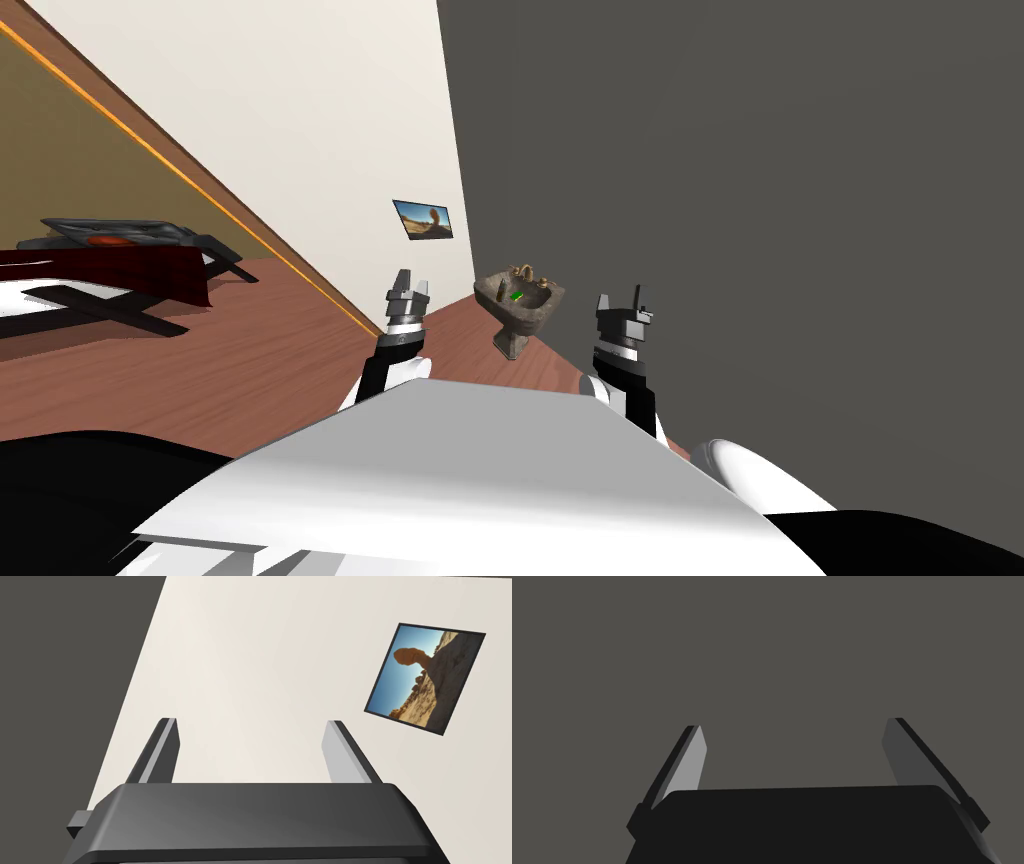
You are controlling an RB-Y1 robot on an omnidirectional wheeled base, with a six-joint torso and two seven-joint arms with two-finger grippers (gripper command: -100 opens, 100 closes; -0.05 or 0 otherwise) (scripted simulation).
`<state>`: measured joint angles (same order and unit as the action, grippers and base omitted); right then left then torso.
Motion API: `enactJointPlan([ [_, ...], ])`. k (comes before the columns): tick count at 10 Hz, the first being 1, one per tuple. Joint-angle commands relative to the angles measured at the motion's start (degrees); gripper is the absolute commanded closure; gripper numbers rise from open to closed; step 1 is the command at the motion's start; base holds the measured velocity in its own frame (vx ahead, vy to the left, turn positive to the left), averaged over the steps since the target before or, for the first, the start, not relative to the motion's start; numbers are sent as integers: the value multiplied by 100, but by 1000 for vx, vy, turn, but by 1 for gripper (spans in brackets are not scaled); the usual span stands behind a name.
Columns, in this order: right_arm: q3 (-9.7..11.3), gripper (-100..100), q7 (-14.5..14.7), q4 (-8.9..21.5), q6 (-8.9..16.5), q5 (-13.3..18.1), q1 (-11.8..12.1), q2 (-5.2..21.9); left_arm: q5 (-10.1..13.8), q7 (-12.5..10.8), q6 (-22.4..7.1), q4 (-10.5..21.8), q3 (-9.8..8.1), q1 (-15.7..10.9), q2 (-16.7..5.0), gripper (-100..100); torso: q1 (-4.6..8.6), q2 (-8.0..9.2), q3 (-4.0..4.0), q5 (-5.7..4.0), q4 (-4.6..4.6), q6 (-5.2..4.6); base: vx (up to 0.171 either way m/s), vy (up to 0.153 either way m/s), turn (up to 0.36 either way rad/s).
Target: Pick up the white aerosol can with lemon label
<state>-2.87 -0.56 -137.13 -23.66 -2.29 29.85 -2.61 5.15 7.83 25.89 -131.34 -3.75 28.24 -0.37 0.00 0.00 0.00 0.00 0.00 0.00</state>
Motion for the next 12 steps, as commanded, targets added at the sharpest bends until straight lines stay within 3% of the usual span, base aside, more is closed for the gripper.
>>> enactJointPlan([
  [1,0,0,0,0,0,0,0,0,-232,-108,-119,87,112,-136,-183,-100,0,0,0,0,0,0,-13,-11,108],
  [4,0,0,0,0,0,0,0,0,-641,-293,-340,250,314,-374,-414,-100,10,6,3,-2,1,-1,-21,-25,86],
  [8,0,0,0,0,0,0,0,0,-1354,-648,-811,615,715,-830,-733,-100,11,4,2,-2,1,0,-17,-26,107],
  [9,0,0,0,0,0,0,0,0,-1441,-648,-811,615,715,-830,-733,-100,14,4,2,-3,1,0,-12,-27,35],
  [11,0,0,0,0,0,0,0,0,-1845,-860,-1107,857,965,-1104,-895,-100,9,1,1,-2,0,0,-12,-23,104],
  [12,0,0,0,0,0,0,0,0,-1926,-860,-1112,857,965,-1104,-895,-100,10,2,1,-2,0,0,-8,-25,34],
])
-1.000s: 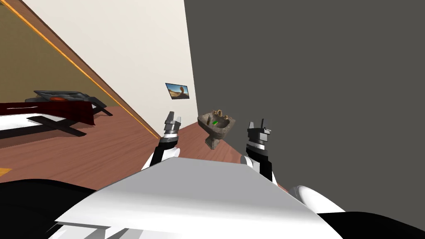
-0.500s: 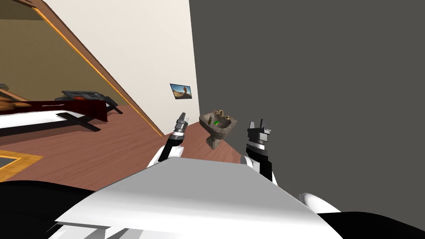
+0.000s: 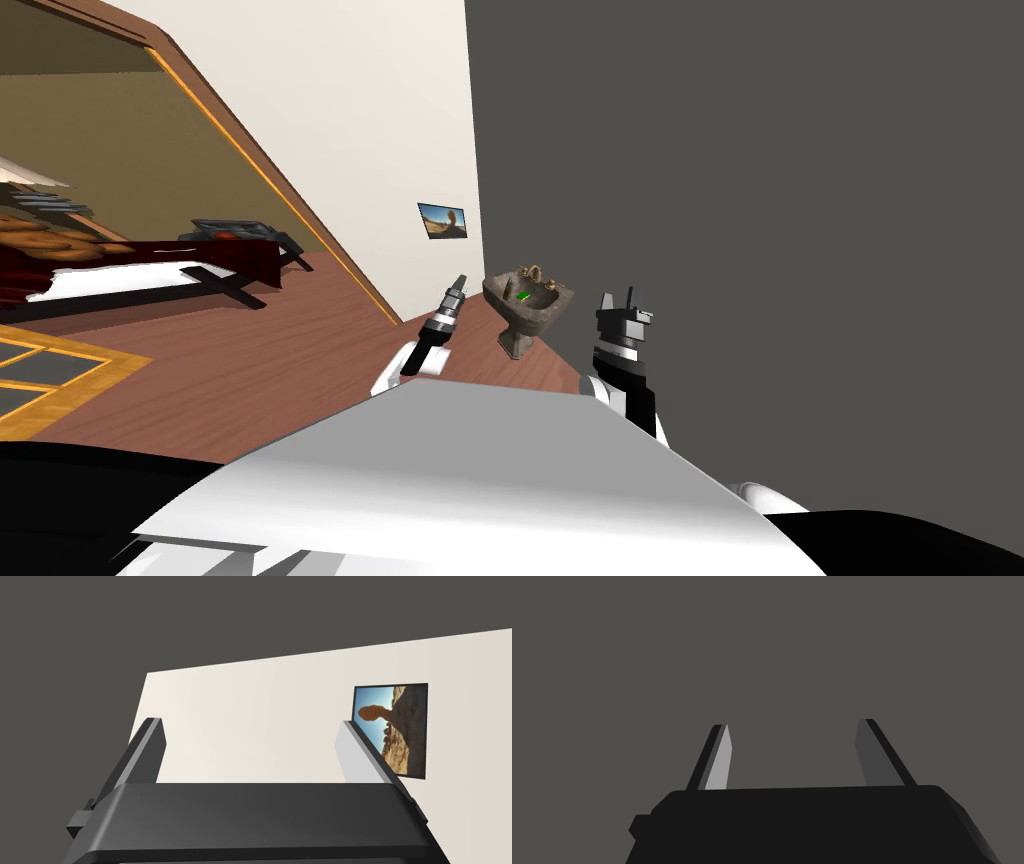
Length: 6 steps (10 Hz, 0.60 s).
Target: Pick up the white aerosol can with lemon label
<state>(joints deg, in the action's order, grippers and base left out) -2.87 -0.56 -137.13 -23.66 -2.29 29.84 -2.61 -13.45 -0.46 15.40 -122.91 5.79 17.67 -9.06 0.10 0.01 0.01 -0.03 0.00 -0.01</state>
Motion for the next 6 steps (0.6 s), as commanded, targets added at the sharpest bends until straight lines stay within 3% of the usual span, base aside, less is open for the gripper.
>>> enactJointPlan([
  [1,0,0,0,0,0,0,0,0,-286,-143,-228,150,147,-192,-107,-100,0,0,0,0,0,0,-9,-27,59],
  [2,0,0,0,0,0,0,0,0,-326,-143,-228,150,147,-192,-107,-100,1,-1,-1,0,0,1,-6,-21,40],
  [5,0,0,0,0,0,0,0,0,-818,-378,-589,447,435,-499,-265,-100,-3,-1,-1,1,0,0,-7,-19,67],
  [6,0,0,0,0,0,0,0,0,-876,-378,-589,447,435,-499,-265,-100,-1,-1,-1,1,-1,1,-7,-19,37],
])
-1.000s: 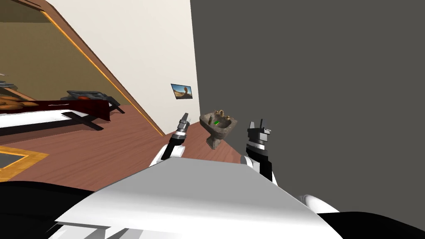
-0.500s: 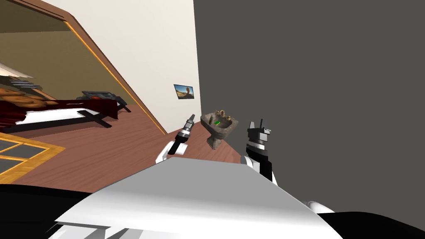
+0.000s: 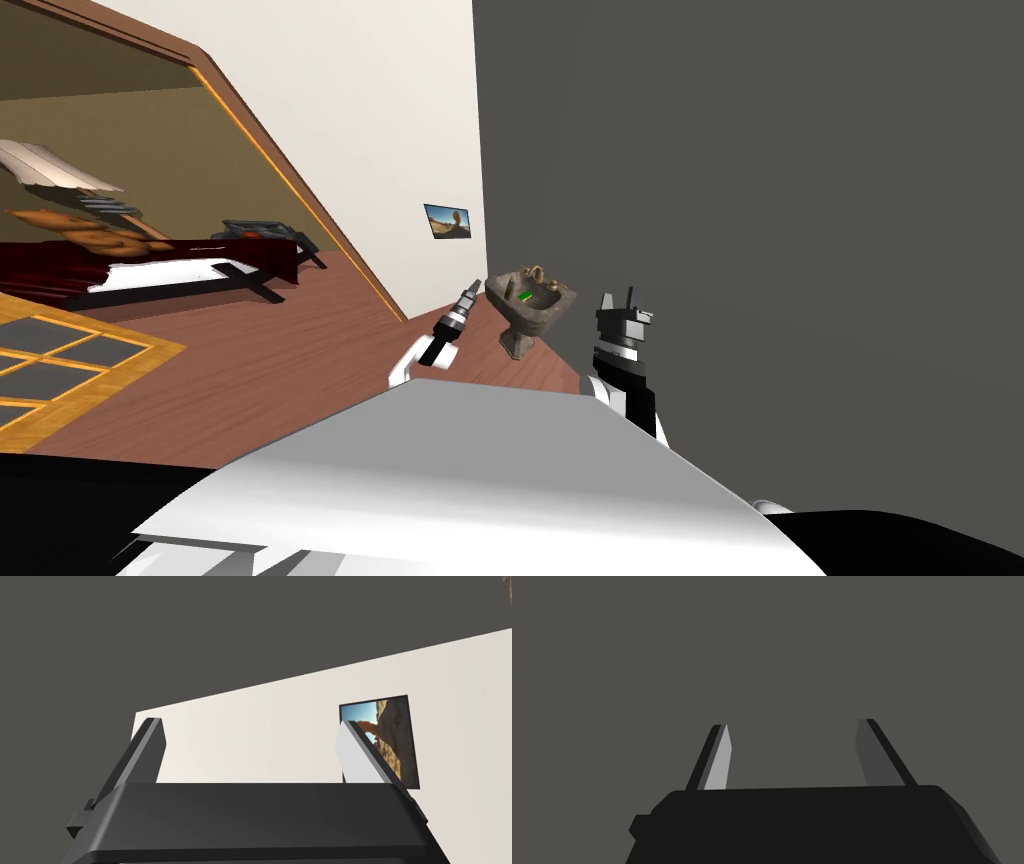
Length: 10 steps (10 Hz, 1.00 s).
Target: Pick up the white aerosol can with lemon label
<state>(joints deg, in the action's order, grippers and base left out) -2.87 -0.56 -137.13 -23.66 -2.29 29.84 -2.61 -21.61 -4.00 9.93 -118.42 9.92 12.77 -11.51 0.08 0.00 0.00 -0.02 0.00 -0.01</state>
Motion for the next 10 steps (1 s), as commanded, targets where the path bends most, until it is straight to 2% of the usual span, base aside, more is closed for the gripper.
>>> enactJointPlan([
  [1,0,0,0,0,0,0,0,0,-286,-146,-236,156,175,-169,-96,-100,0,0,0,0,0,0,-5,-19,83],
  [2,0,0,0,0,0,0,0,0,-347,-146,-236,156,175,-169,-96,-100,0,-1,-1,0,0,1,-3,-21,37],
  [3,0,0,0,0,0,0,0,0,-567,-271,-436,320,334,-333,-171,-100,0,-1,-1,0,0,0,-5,-29,61],
  [4,0,0,0,0,0,0,0,0,-643,-271,-436,320,334,-333,-171,-100,4,-2,-1,0,-1,0,-4,-28,40],
  [5,0,0,0,0,0,0,0,0,-865,-398,-641,488,497,-501,-242,-100,3,-1,-1,-1,0,0,-6,-29,75],
  [6,0,0,0,0,0,0,0,0,-946,-398,-641,488,497,-501,-242,-100,3,-2,-1,-1,0,0,-5,-25,40],
  [7,0,0,0,0,0,0,0,0,-1140,-527,-852,658,666,-672,-310,-100,2,-1,0,-1,0,0,-5,-30,66],
  [8,0,0,0,0,0,0,0,0,-1255,-527,-852,658,666,-672,-310,-100,5,-1,-1,-1,0,0,0,-29,34],
  [9,0,0,0,0,0,0,0,0,-1450,-657,-1067,832,838,-845,-374,-100,3,-3,-1,-1,-1,0,6,-38,55],
  [10,0,0,0,0,0,0,0,0,-1567,-657,-1067,832,838,-845,-374,-100,8,-5,-3,-1,-1,0,3,-35,38],
])
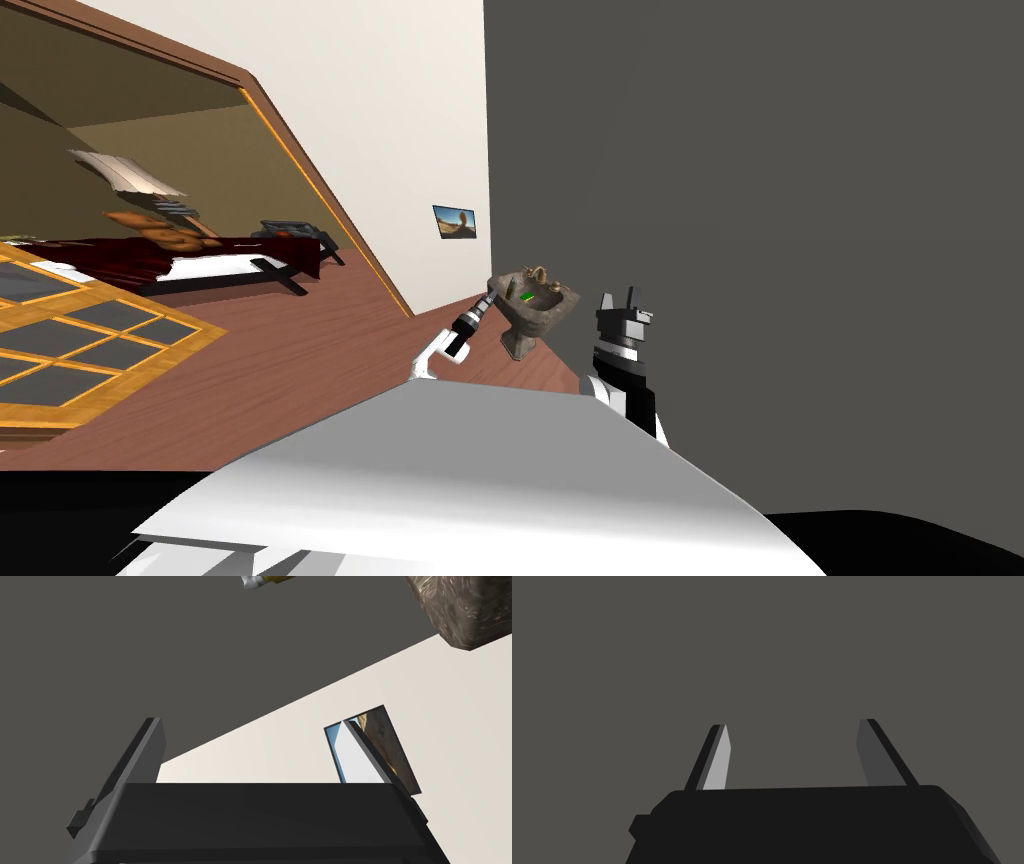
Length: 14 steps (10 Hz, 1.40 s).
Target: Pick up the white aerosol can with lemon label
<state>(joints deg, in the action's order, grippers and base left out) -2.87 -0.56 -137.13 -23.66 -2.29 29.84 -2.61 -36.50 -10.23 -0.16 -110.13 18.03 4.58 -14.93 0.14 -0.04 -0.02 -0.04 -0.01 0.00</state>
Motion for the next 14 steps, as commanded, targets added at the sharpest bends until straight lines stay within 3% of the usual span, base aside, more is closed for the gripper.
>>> enactJointPlan([
  [1,0,0,0,0,0,0,0,0,-286,-163,-276,180,201,-199,-91,-100,0,0,0,0,0,0,2,-44,68],
  [2,0,0,0,0,0,0,0,0,-391,-163,-276,180,201,-199,-91,-100,3,-1,-1,0,0,0,0,-37,29],
  [3,0,0,0,0,0,0,0,0,-598,-292,-495,356,377,-372,-145,-100,1,1,0,0,0,0,-3,-43,50],
  [4,0,0,0,0,0,0,0,0,-705,-292,-495,356,377,-372,-145,-100,3,2,1,0,0,0,3,-34,33],
  [5,0,0,0,0,0,0,0,0,-902,-419,-714,532,554,-544,-193,-100,0,0,0,0,0,0,11,-36,58],
  [6,0,0,0,0,0,0,0,0,-1016,-419,-714,532,554,-544,-193,-100,1,-3,-2,0,-1,0,6,-35,21],
  [7,0,0,0,0,0,0,0,0,-1211,-544,-930,706,728,-713,-238,-100,0,-2,-1,0,-1,0,7,-44,36],
  [8,0,0,0,0,0,0,0,0,-1322,-544,-930,706,728,-713,-238,-100,3,-2,-1,0,-1,0,6,-42,28],
  [9,0,0,0,0,0,0,0,0,-1502,-666,-1143,876,899,-878,-280,-100,2,-2,-1,-1,0,0,8,-47,51],
  [10,0,0,0,0,0,0,0,0,-1622,-666,-1143,876,899,-878,-280,-100,5,-3,-2,-1,-1,0,9,-40,18],
  [11,0,0,0,0,0,0,0,0,-1823,-784,-1353,1044,1066,-1038,-319,-100,2,-3,-1,-1,-1,0,12,-46,34],
  [12,0,0,0,0,0,0,0,0,-1914,-784,-1353,1044,1066,-1038,-319,-100,4,-4,-2,-1,-1,0,12,-42,23],
  [13,0,0,0,0,0,0,0,0,-2109,-898,-1558,1207,1228,-1193,-356,-100,2,-4,-2,-1,-1,0,13,-42,34],
  [14,0,0,0,0,0,0,0,0,-2198,-898,-1558,1207,1228,-1193,-356,-100,3,-4,-3,-1,-1,0,11,-36,18],
])
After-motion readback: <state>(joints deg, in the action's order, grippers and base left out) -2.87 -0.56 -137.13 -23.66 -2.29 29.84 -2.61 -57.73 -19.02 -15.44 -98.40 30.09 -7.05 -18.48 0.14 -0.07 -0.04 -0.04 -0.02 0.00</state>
